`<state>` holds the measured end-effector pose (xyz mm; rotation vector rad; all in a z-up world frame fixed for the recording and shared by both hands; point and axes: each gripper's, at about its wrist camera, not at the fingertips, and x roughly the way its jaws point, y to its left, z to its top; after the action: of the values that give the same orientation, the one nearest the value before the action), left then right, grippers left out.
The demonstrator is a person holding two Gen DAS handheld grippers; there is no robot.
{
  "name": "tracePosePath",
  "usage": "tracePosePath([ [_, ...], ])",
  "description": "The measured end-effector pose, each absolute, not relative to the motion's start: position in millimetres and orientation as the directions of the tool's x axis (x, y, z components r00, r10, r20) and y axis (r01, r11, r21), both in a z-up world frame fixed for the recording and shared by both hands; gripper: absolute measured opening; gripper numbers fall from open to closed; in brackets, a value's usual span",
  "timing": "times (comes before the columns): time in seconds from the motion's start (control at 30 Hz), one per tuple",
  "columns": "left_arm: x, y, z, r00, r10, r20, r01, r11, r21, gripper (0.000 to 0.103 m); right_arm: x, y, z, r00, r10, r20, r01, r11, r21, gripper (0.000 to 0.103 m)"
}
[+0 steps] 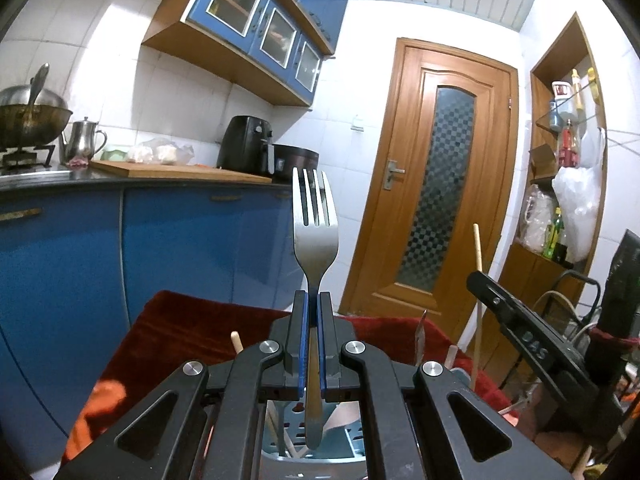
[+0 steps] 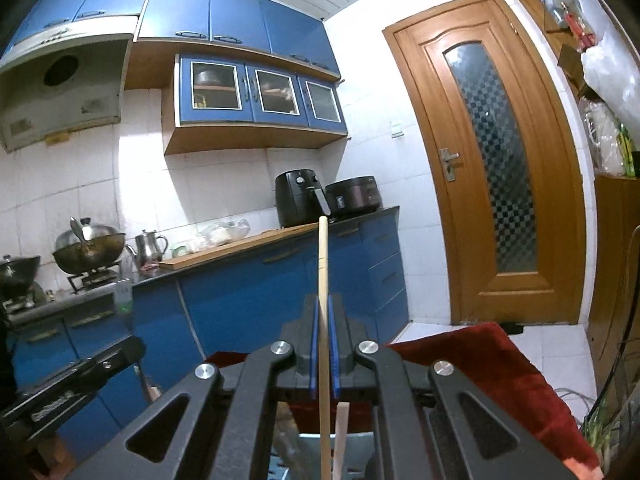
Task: Organize utensils
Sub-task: 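Lower the fork and chopstick into the blue box and open both tools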
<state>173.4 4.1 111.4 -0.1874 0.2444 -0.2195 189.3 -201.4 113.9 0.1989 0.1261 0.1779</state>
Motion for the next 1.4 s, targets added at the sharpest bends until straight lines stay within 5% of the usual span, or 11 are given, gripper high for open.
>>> tracePosePath([
  [0.2, 172.2, -4.7, 96.3, 0.948, -0.239, -0.209, 0.202, 0.962, -0.186, 0.004, 194.9, -202.5, 98.8, 0.976, 0.186, -0.11, -0.161, 0.966, 0.204, 0.006],
  [0.5, 178.6, -13.4, 77.3, 0.92, -0.225, -0.322, 0.181, 0.97, -0.162, 0.004, 186.6, -207.8, 80.2, 0.948, 0.239, -0.211, -0.195, 0.958, 0.208, 0.008],
  [0.63, 179.8, -12.0, 76.3, 0.905, -0.229, -0.36, 0.175, 0.969, -0.177, 0.008, 178.9, -212.5, 84.6, 0.939, 0.264, -0.222, -0.211, 0.949, 0.237, 0.03],
  [1.4, 110.7, 0.6, 104.6, 0.9, -0.205, -0.386, 0.156, 0.976, -0.154, 0.009, 101.3, -220.8, 118.8, 0.921, 0.328, -0.212, -0.247, 0.909, 0.335, 0.03],
])
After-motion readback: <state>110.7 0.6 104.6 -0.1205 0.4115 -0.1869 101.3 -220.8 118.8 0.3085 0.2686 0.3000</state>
